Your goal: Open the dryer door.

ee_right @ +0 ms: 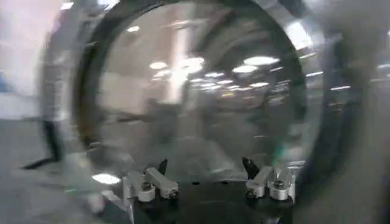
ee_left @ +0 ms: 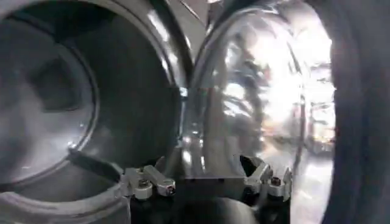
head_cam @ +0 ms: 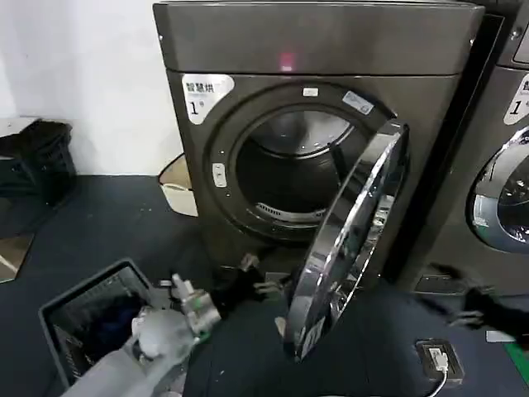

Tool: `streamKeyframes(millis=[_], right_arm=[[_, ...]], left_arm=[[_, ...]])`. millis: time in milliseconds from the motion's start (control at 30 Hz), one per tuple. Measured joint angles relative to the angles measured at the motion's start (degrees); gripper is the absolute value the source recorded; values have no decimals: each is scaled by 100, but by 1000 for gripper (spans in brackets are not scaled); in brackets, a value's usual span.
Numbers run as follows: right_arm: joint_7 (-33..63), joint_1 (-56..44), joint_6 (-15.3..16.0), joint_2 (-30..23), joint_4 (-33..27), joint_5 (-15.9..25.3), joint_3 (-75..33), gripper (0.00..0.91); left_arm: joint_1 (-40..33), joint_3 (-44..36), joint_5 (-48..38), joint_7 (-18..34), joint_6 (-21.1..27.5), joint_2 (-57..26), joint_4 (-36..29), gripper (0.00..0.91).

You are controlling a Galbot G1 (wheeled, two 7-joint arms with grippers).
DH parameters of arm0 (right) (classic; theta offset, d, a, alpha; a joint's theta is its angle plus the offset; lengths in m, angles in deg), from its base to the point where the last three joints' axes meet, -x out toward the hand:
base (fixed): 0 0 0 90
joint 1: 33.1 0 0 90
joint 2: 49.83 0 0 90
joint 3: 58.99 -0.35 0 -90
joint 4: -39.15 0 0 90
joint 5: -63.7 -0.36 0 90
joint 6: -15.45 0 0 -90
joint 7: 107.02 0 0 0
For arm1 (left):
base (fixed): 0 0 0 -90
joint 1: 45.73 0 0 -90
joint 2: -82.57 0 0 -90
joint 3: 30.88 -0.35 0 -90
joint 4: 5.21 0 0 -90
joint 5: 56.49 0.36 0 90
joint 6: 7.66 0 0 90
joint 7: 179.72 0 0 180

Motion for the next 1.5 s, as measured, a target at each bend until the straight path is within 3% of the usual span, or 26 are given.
streamKeyframes(millis=[200,333,533,600,1100,1500], right_arm=[[1530,-468,-19,-340,419,-60,-1150,907],[2664,-680,211,-419,501,22,-1655,907],[3858,-958,235,-361,307,619,-2415,907],[4078,-1067,294,-366,289,649,-2651,907],[4553,-1739,673,-484,675,803,-3993,907],[4520,-1832,598,-422,655,912,-4281,907]], left_arm=[[-137,-359,-26,-34,0,-82,-232,907],[-315,-674,-25,-9,11,-65,-286,907],[-744,-1316,-55,70,7,133,-142,907],[-917,-1589,-64,108,-3,250,-48,907],[-2442,-3067,-166,187,-246,1498,1049,907],[-3247,-3569,132,300,-435,2509,2048,907]])
